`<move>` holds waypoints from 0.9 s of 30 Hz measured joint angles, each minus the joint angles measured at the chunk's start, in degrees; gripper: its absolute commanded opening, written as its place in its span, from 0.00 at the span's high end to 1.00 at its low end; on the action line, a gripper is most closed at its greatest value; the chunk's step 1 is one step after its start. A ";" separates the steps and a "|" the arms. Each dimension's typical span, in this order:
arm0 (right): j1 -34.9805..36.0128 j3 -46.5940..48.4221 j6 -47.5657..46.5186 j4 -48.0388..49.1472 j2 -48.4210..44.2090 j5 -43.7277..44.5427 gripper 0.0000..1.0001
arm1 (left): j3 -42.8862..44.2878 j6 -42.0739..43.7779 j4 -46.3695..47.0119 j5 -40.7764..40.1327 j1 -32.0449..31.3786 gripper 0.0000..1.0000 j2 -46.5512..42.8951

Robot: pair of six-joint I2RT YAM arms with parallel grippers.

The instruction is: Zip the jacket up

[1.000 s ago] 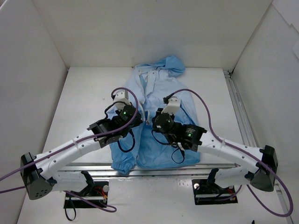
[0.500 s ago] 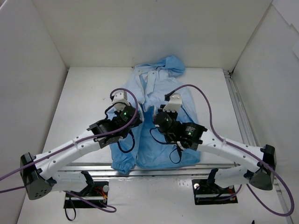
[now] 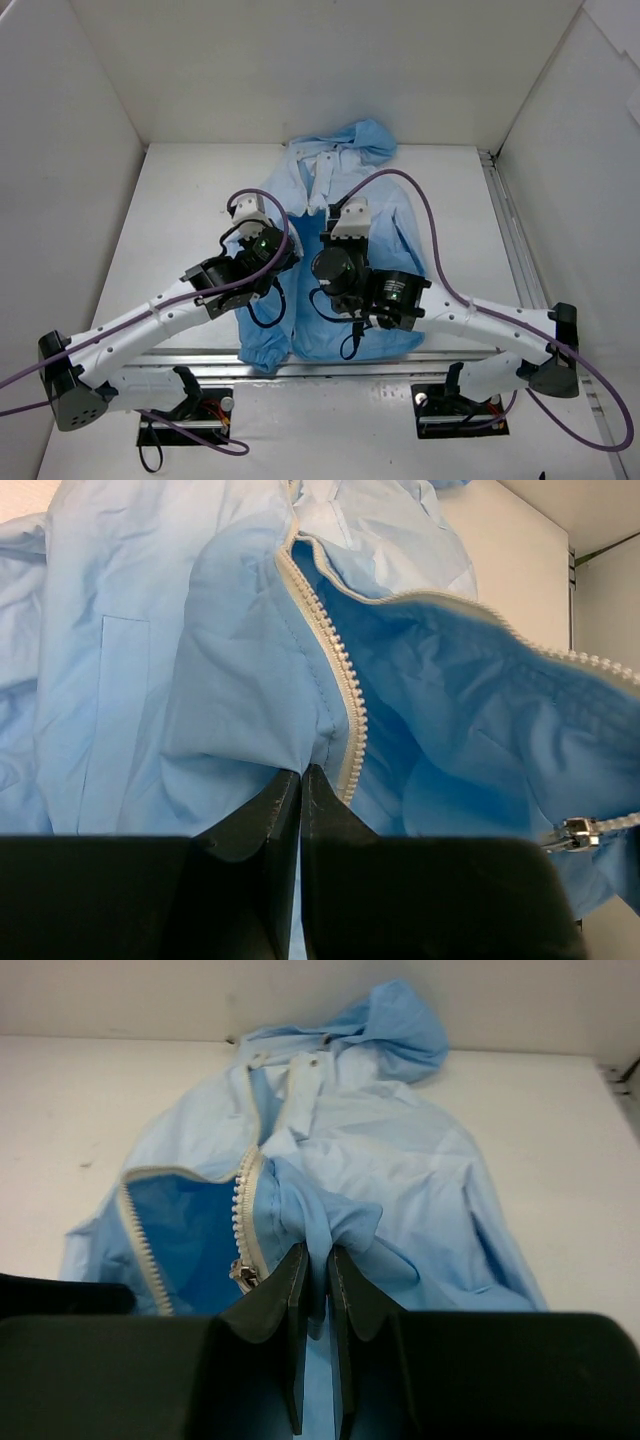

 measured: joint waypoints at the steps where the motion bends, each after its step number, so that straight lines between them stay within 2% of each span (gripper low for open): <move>1: 0.59 -0.55 -0.61 0.37 0.35 2.40 1.00 | 0.00 -0.13 -0.15 -0.09 0.00 1.00 0.00; 2: 0.61 -1.01 -1.66 0.52 0.42 2.64 1.00 | 0.00 -0.22 -0.35 -0.09 0.00 1.00 0.00; 4: -1.22 -1.33 -6.91 3.15 0.17 -3.23 1.00 | 0.00 -0.35 -0.46 -0.09 0.00 1.00 -0.04; 7: -2.08 -1.36 -12.22 9.11 0.37 3.32 1.00 | 0.00 -0.44 -0.68 -0.24 0.00 1.00 -0.22; 9: -4.00 -1.25 -13.42 9.03 -0.87 -4.15 1.00 | 0.00 -0.48 -0.76 -0.28 0.00 1.00 -0.31; 11: -5.92 -1.77 -10.86 8.66 -2.32 -6.56 1.00 | 0.13 -0.50 -1.18 -0.42 0.00 1.00 -0.37; 13: -11.15 -6.23 -5.68 9.53 -7.48 -19.26 1.00 | 0.22 -0.55 -1.55 -0.59 0.00 1.00 -0.70; 14: -16.35 -9.53 -2.54 10.40 -11.19 -26.88 1.00 | 0.22 -0.55 -1.66 -0.74 0.00 1.00 -0.96; 16: -27.26 -14.36 2.45 10.49 -17.97 -35.28 1.00 | 0.22 -0.59 -1.97 -1.01 -0.07 1.00 -1.79; 18: -32.68 -15.67 5.07 10.49 -21.97 -41.48 1.00 | 0.22 -0.66 -2.03 -1.38 -0.31 1.00 -2.45; 21: -34.80 -15.67 7.04 12.81 -24.39 -52.39 1.00 | 0.22 -0.72 -1.99 -1.40 -0.61 1.00 -2.89; 27: -37.79 -18.01 9.44 15.30 -24.70 -66.73 1.00 | 0.22 -0.31 -1.73 -1.40 -0.61 1.00 -2.84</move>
